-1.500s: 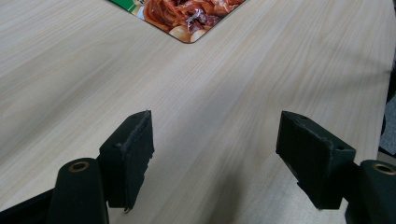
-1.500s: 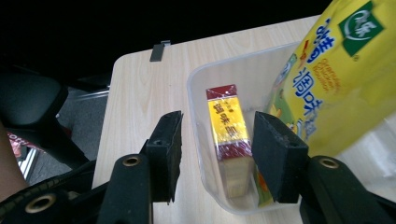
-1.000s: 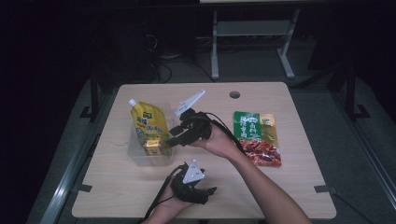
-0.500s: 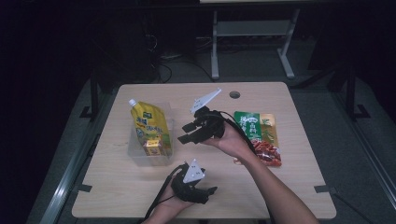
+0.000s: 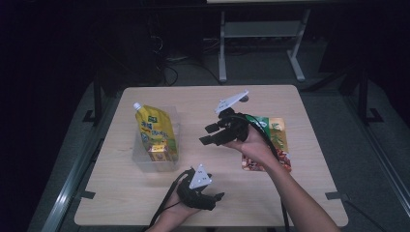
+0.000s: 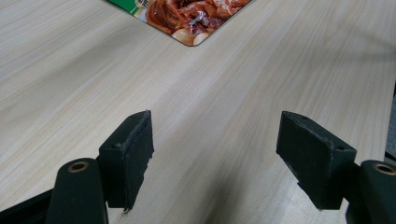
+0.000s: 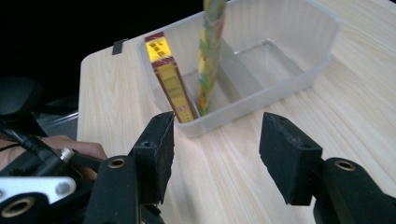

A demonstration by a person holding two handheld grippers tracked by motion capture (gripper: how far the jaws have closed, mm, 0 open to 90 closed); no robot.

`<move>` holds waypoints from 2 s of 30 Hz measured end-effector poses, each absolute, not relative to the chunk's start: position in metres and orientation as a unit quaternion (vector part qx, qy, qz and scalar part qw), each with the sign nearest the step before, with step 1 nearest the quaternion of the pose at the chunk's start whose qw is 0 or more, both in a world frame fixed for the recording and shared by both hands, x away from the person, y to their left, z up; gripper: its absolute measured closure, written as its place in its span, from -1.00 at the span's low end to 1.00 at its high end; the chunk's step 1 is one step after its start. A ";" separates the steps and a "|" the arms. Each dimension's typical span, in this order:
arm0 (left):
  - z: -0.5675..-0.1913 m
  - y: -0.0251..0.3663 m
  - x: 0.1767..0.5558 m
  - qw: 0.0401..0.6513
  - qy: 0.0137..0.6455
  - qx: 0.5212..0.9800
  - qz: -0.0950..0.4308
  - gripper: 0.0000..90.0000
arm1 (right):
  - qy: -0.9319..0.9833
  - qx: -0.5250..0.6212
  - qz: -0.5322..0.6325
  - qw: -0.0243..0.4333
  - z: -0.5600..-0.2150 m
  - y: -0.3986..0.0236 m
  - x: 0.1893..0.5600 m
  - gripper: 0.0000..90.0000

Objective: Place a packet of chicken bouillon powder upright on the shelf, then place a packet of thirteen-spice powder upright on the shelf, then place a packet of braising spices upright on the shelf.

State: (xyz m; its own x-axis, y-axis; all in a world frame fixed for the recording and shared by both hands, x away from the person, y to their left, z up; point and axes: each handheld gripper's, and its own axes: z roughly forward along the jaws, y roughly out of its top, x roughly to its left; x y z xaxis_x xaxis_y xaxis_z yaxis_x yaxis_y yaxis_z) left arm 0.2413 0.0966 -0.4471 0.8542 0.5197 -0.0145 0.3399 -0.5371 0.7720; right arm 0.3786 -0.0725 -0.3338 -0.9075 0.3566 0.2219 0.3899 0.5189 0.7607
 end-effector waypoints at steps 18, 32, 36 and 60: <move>-0.444 0.101 0.246 0.415 0.244 0.869 0.114 -0.42 | -0.862 -0.276 -0.425 0.000 -0.346 -0.135 0.381 -0.11; -0.444 0.099 0.247 0.412 0.241 0.872 0.112 -0.42 | -0.847 -0.333 -0.415 -0.010 -0.363 -0.191 0.372 -0.14; -0.444 0.098 0.247 0.415 0.243 0.870 0.111 -0.42 | -0.846 -0.341 -0.411 -0.008 -0.364 -0.196 0.371 -0.16; -0.440 0.087 0.253 0.411 0.240 0.873 0.110 -0.41 | -0.829 -0.385 -0.404 -0.019 -0.376 -0.233 0.368 -0.20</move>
State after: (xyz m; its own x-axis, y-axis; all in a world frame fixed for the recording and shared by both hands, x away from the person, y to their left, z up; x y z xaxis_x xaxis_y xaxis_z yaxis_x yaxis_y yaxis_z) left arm 0.2532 0.0874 -0.4398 0.8606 0.5093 -0.0050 0.3281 -0.5468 0.7703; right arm 0.3685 -0.2328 -0.3759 -0.7022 0.6547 0.2798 0.6240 0.3767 0.6846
